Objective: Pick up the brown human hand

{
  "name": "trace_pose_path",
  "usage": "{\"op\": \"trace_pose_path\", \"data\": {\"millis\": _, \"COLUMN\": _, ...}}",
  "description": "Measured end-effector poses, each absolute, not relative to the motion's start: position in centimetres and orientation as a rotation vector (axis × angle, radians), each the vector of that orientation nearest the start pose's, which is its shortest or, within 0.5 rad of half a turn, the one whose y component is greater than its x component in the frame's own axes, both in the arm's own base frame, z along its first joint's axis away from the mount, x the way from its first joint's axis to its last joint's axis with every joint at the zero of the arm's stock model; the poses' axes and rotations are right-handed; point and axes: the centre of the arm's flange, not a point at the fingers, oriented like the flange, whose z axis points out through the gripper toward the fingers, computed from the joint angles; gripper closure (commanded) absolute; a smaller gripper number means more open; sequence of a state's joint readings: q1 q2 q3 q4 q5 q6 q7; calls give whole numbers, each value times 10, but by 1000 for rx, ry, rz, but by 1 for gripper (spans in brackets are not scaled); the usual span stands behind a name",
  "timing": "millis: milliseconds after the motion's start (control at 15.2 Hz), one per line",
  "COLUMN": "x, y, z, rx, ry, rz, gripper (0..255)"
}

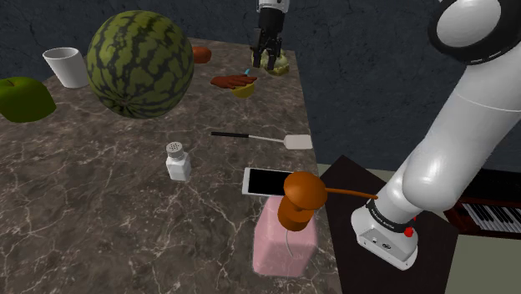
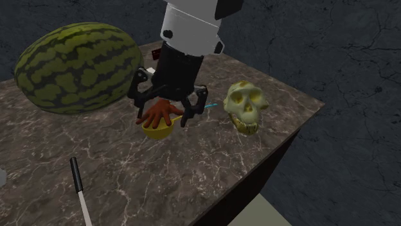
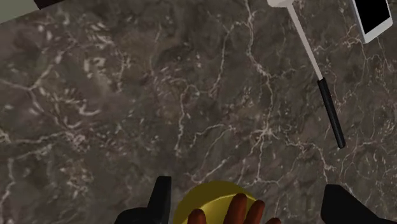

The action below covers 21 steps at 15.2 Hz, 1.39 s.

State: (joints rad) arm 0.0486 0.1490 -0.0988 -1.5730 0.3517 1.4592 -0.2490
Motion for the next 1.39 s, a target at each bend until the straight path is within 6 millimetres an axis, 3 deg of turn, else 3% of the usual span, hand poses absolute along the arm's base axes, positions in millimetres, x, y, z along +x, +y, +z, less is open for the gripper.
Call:
{"op": "trace_pose_path", "data": {"millis": 132, "x": 607, "y": 18, "z": 530, "rx": -2700, "ry": -300, "rz": 311, "gripper": 0}}
{"op": "trace_pose_path", "data": {"millis": 264, "x": 621, "y": 22, "z": 521, "rx": -2679, "ry": -319, "rz": 322, "gripper": 0}}
{"op": "trace_pose_path", "data": {"millis": 726, "x": 625, "y": 24, "z": 488, "rx": -2672, "ry": -326, "rz": 326, "gripper": 0}}
{"op": "trace_pose_path", "data": {"millis": 792, "x": 625, "y": 24, "z": 485, "rx": -2672, "ry": -326, "rz": 325, "gripper": 255}}
{"op": "trace_pose_path", "data": {"millis": 1386, "x": 624, "y": 24, "z": 483, "rx": -2672, "ry": -327, "rz": 324, "gripper": 255}}
